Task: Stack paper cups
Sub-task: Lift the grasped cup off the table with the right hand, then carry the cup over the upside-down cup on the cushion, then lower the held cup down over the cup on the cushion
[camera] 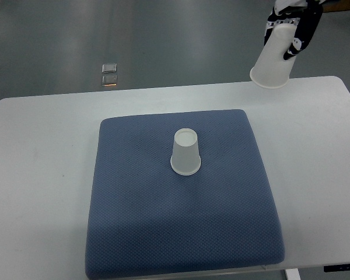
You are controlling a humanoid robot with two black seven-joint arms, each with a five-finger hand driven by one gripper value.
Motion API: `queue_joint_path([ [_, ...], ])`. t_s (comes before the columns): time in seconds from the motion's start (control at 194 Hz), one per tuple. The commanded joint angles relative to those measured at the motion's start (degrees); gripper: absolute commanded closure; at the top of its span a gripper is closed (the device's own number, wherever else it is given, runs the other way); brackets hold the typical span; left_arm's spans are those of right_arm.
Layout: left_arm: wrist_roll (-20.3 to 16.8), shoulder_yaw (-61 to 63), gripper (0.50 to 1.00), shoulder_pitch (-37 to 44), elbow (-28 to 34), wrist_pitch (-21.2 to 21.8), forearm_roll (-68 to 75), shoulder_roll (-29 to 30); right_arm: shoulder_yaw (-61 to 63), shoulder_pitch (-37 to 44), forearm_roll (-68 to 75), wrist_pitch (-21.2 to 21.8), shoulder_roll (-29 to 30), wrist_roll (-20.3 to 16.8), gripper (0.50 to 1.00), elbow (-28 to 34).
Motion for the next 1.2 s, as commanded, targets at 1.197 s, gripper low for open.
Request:
queue_joint_path([
  [1.197, 0.0, 0.0, 0.500, 0.0, 0.3, 0.0, 0.0, 0.0, 0.1, 0.7, 17.1, -4.7, 24.7, -0.1, 0.869, -0.5],
])
